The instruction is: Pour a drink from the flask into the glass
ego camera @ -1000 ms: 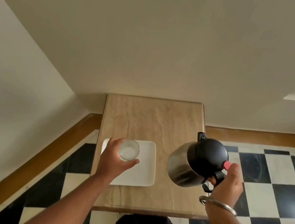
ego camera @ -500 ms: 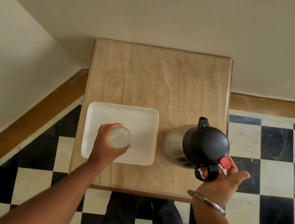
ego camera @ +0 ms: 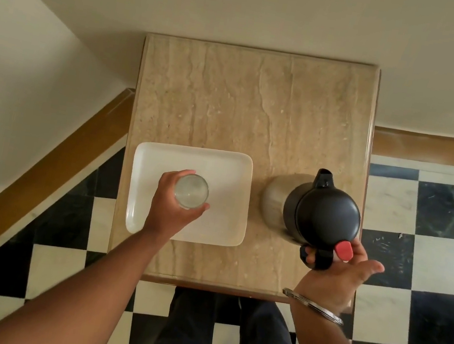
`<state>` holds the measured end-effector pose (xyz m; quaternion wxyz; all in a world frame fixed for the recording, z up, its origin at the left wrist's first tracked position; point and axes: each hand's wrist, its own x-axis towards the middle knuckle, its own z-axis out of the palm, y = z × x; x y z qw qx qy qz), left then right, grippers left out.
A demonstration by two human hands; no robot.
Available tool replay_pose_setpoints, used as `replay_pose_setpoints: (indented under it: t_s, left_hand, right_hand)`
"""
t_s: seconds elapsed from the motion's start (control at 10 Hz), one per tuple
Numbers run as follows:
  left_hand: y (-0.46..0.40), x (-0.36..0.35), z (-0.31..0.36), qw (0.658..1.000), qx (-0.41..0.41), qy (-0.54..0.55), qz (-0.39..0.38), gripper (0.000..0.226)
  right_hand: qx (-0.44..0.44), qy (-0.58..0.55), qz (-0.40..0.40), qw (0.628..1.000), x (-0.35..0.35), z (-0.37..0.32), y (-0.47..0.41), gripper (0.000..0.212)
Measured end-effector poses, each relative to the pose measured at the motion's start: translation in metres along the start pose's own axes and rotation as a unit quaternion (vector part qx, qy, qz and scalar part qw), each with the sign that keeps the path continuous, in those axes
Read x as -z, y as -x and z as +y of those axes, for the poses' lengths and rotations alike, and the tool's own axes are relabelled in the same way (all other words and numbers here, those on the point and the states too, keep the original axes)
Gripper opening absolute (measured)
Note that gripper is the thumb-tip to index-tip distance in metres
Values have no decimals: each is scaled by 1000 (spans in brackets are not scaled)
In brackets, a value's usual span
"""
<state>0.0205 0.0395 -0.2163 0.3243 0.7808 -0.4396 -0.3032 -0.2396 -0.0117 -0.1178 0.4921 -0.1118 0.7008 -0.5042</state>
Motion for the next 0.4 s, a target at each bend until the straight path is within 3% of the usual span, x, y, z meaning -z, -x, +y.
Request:
replay_pose_setpoints:
  t_s: [0.2, 0.4]
  left_hand:
    - [-2, 0, -1, 999, 27, 7, -16, 79]
    - [12, 30, 33, 998, 57, -20, -32, 112]
  right_hand:
    - [32, 56, -48, 997, 4, -6, 4, 51]
    - [-17, 193, -76, 978, 17, -38, 5, 53]
